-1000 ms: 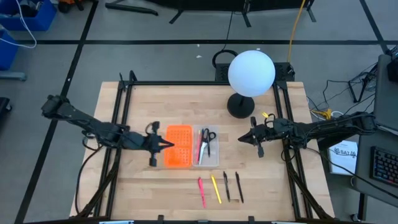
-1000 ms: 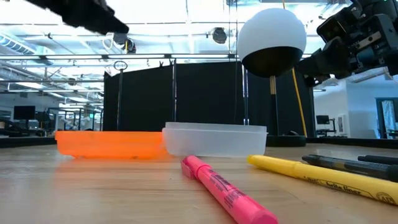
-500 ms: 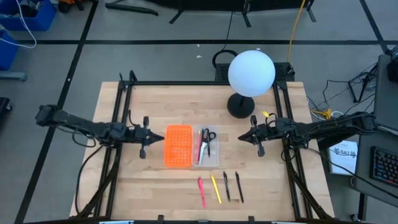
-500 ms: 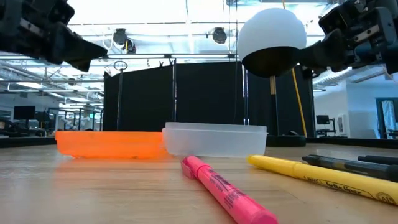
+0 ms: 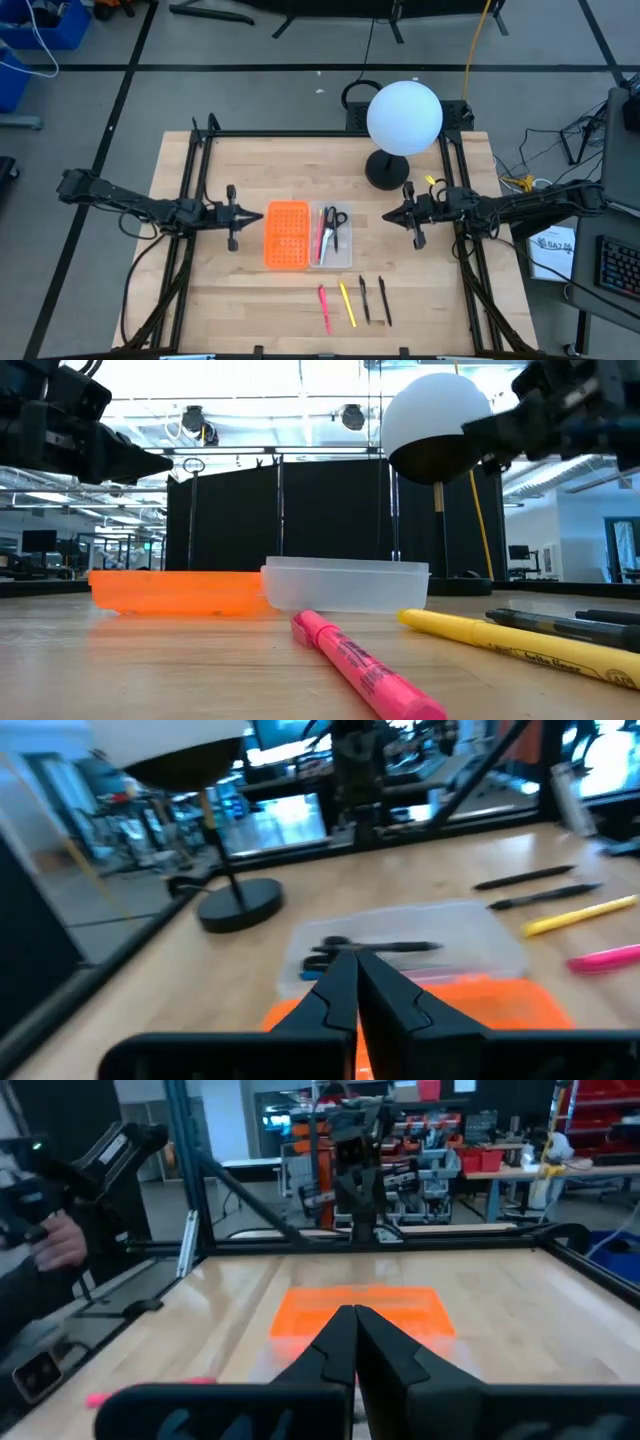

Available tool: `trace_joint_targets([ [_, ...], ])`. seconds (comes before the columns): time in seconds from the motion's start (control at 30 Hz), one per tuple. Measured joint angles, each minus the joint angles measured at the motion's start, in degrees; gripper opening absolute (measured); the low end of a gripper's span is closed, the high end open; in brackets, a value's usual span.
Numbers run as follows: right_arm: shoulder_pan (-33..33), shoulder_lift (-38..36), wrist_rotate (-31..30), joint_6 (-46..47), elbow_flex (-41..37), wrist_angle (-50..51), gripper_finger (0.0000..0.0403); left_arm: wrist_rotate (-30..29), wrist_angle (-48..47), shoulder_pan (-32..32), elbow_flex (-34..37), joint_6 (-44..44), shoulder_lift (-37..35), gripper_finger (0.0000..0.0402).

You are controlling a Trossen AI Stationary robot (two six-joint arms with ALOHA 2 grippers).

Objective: Pick & place school supplies into a supply box
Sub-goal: Put the black pen into the orange supply box

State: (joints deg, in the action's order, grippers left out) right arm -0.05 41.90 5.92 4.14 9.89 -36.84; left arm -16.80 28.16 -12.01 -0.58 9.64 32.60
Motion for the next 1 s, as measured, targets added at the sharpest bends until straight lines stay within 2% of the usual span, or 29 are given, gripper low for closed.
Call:
trace_joint_targets([
  [0.1,1.9,0.1,-0.3,-0.2,7.0,11.2,0.0,-2.7,0.4,0.0,0.0,2.8,0.0,0.0034],
  [0.2,6.1,2.8,-7.7,2.1,19.6,31.2,0.0,-3.2,0.5,0.0,0.0,4.3,0.0,0.0042],
  [0.3,12.8,9.4,-16.2,7.8,33.8,50.3,0.0,-3.2,0.5,0.0,0.0,5.5,0.0,0.0045],
  [0.43,22.8,21.4,-22.0,22.3,51.3,71.5,0.0,-3.2,0.5,0.0,0.0,5.7,0.0,0.0046],
  [0.57,31.8,35.2,-22.2,36.3,66.6,85.6,0.0,-3.2,0.6,0.0,0.0,5.7,0.0,0.0046],
  [0.67,36.4,45.1,-21.8,43.8,76.5,91.1,0.0,-3.2,0.7,0.0,0.0,5.2,0.0,0.0046],
  [0.77,39.0,53.9,-18.9,51.6,84.9,93.5,0.0,-2.8,0.7,0.0,0.0,4.1,0.0,0.0046],
  [0.87,40.7,61.3,-15.7,59.4,89.8,96.9,0.0,-2.7,0.6,0.0,0.0,2.5,0.0,0.0046],
  [1.0,41.1,67.1,-10.7,73.0,90.9,103.7,0.0,-2.7,0.5,0.0,0.0,3.0,0.0,0.0047],
])
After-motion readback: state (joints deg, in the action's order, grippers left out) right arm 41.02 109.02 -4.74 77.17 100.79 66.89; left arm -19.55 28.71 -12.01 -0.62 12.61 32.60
